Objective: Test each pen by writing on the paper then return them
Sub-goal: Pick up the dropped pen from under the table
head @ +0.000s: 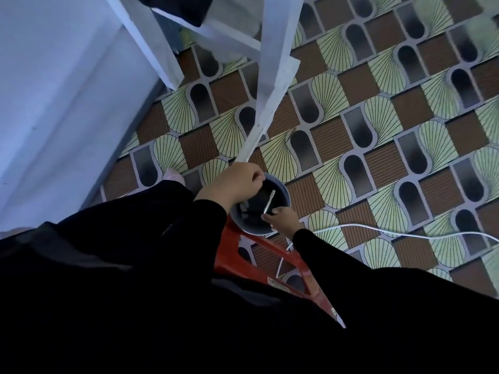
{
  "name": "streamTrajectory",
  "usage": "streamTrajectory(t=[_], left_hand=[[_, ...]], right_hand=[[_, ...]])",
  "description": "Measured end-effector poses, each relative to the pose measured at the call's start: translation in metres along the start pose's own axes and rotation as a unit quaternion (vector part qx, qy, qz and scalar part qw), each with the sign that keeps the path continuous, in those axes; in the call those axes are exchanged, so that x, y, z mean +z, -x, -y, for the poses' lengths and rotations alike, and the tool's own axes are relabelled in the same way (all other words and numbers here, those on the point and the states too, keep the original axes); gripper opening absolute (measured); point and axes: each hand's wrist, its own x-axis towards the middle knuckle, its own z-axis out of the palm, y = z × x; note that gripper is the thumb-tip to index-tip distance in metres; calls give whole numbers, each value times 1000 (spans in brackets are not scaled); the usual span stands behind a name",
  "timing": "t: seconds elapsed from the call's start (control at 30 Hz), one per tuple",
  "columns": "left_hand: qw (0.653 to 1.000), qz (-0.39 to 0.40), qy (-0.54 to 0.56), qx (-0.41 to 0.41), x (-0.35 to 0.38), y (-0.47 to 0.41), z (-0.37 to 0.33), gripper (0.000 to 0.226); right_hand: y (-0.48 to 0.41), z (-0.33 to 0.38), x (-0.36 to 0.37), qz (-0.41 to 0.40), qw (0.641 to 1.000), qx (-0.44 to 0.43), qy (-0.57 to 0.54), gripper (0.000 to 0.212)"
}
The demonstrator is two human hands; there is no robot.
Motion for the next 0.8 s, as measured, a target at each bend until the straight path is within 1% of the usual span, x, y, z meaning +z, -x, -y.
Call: streamTrajectory(t=[0.03, 0.1, 0.17, 0.23, 0.4, 0.5, 0.63, 0.7, 0.8], left_hand=[[1000, 2, -1, -3, -1, 1, 1, 24], [1000, 3, -8, -7, -5, 5, 0, 25], [1000, -2, -15, -4, -10, 10, -2, 25], [1000, -8, -10, 3, -16, 19, -8, 24], [998, -44, 24, 30, -33, 50, -37, 25], [988, -114, 78, 66, -52, 80, -63, 23], [958, -202, 168, 110, -77, 141, -89, 21], [944, -246, 176, 133, -90, 176, -95, 20], [913, -324, 168, 181, -115, 232, -103, 18]], right_hand=[[1, -2, -1, -1, 1000, 4, 0, 34], [4, -2, -3, -2, 999, 4, -43, 35], [11, 4, -9, -3, 992, 8, -129, 28], [22, 16, -17, 4, 985, 2, -174, 20], [63, 45, -45, -1, 972, -72, -226, 23], [92, 64, -64, -19, 957, -126, -259, 25], [145, 104, -93, -23, 939, -214, -266, 27], [178, 131, -107, -20, 926, -274, -257, 29], [233, 176, -122, -25, 897, -363, -252, 29]])
